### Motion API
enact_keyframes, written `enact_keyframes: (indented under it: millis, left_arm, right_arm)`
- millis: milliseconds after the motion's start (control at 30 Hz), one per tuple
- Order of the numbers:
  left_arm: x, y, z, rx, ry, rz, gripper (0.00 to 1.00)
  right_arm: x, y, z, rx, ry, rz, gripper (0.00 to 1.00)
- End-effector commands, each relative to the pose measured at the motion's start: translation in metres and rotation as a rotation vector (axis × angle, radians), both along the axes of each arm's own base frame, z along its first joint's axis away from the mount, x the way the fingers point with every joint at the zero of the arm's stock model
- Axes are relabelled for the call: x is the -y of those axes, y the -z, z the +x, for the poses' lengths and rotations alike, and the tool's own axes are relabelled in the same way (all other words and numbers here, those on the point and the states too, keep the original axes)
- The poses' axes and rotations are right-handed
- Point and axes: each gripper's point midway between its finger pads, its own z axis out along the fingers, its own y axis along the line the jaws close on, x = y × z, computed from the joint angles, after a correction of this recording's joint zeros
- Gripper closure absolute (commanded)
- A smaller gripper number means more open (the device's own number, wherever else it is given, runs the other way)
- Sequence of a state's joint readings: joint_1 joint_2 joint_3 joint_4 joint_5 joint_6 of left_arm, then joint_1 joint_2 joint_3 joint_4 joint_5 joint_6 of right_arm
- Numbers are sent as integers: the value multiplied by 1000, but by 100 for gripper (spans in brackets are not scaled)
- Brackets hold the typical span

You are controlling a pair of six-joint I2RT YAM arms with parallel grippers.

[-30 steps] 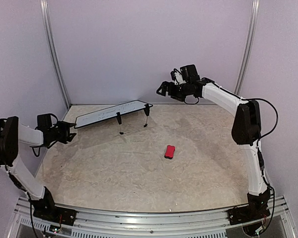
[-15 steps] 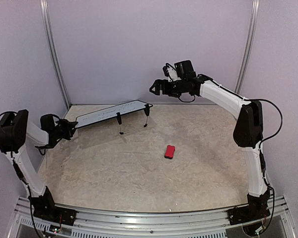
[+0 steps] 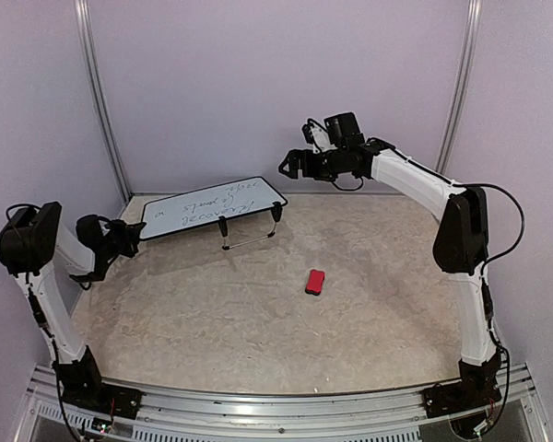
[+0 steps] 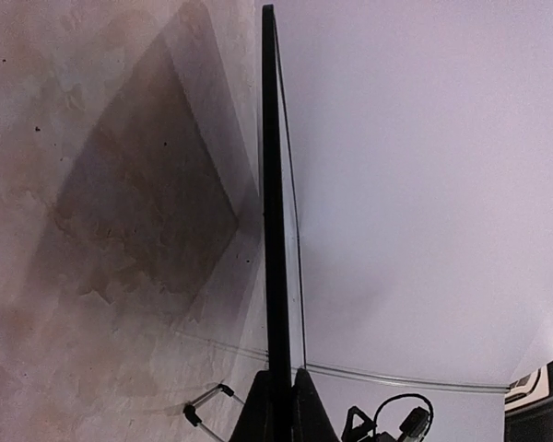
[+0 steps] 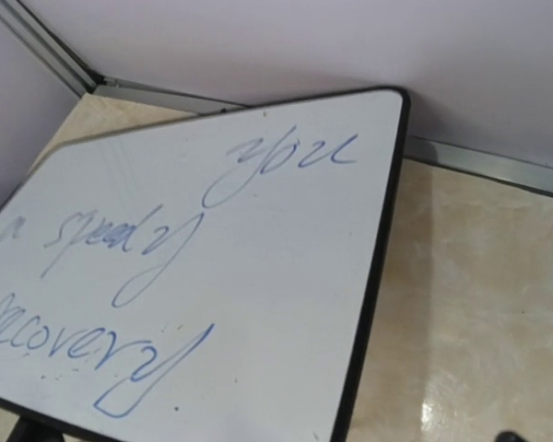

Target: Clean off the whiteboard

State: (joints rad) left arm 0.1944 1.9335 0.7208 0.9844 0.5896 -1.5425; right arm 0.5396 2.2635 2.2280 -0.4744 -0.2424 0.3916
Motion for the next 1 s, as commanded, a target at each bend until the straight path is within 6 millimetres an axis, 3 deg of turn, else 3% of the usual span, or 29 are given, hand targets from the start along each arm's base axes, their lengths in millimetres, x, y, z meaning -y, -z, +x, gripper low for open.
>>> enact_keyframes:
  millis: [0, 133, 167, 300, 467, 600, 767, 967]
  left_arm:
    - [20, -55, 9, 264, 85, 156, 100]
    - [33, -69, 9, 333, 127, 210, 100]
    - [36, -74, 8, 356, 137, 229, 100]
    - [53, -90, 1, 456, 188, 286, 100]
    - [77, -102, -10, 575, 268, 349, 100]
    - [95, -103, -22, 660, 330, 369, 100]
    - [106, -91, -31, 703, 371, 372, 100]
    - [115, -82, -40, 738, 398, 352, 100]
  right_arm:
    - [-10, 22, -12, -39, -51, -55, 1]
    - [-10, 37, -29, -59, -73, -98, 1]
    - [-6, 47, -32, -73, -67, -112, 1]
    - [7, 53, -40, -63, -38, -141, 1]
    - [29, 63, -34, -57, 35, -176, 0]
    - [50, 67, -25, -52, 70, -126, 1]
    - [61, 65, -23, -67, -25, 73, 1]
    - [46, 66, -30, -76, -155, 182, 0]
